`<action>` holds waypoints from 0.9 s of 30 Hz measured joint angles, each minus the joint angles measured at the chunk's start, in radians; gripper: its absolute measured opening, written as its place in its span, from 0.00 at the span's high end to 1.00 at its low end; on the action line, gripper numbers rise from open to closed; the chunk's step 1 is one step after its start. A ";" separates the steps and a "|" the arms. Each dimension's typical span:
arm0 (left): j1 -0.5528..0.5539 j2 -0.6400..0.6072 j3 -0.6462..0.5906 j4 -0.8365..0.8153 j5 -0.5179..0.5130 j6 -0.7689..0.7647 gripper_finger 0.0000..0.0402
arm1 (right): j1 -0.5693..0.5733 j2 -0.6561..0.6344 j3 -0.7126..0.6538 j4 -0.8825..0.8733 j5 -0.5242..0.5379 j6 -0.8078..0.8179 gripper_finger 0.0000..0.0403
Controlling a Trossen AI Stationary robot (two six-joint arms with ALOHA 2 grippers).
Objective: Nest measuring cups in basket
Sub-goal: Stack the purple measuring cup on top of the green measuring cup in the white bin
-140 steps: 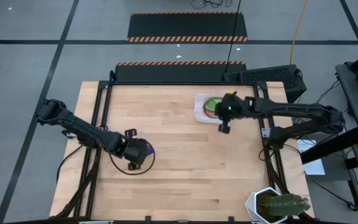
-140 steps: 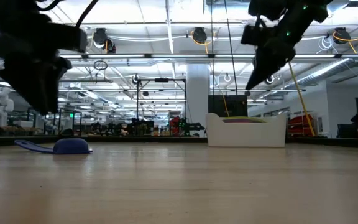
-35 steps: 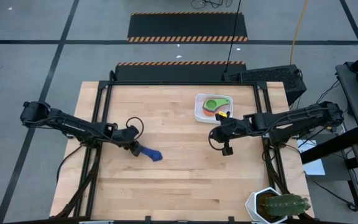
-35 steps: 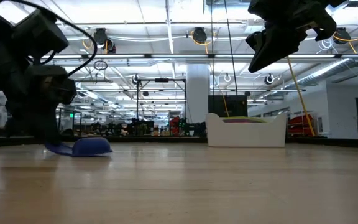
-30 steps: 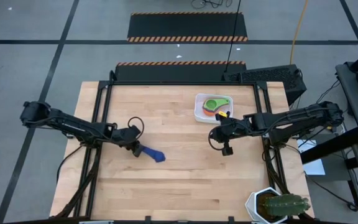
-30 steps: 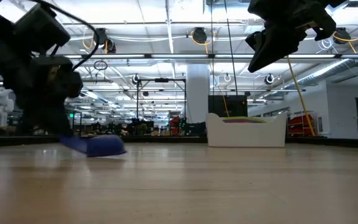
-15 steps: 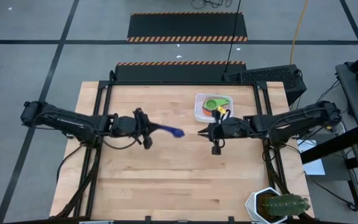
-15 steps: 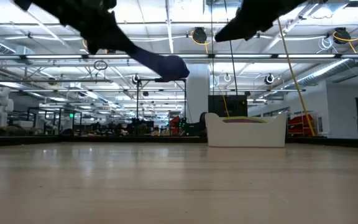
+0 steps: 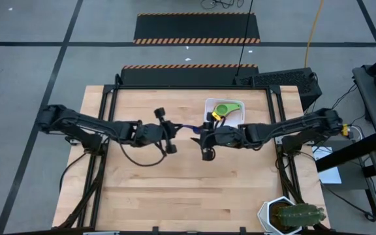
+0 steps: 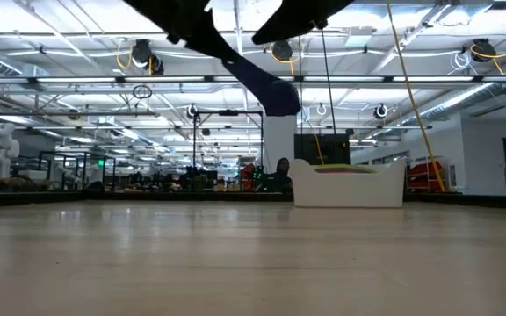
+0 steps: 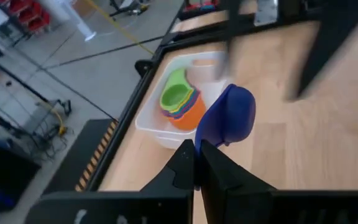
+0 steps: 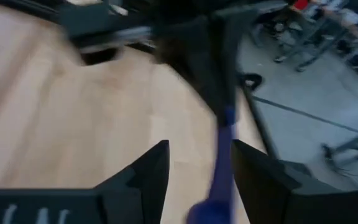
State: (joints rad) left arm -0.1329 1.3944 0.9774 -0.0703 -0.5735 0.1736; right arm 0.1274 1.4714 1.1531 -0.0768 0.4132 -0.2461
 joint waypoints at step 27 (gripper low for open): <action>-0.074 0.060 0.088 -0.002 -0.057 0.066 0.70 | -0.022 -0.030 -0.003 -0.114 -0.052 -0.044 0.99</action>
State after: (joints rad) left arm -0.2070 1.4547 1.0657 -0.0722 -0.6310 0.2398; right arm 0.1059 1.4418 1.1498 -0.1909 0.3614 -0.2899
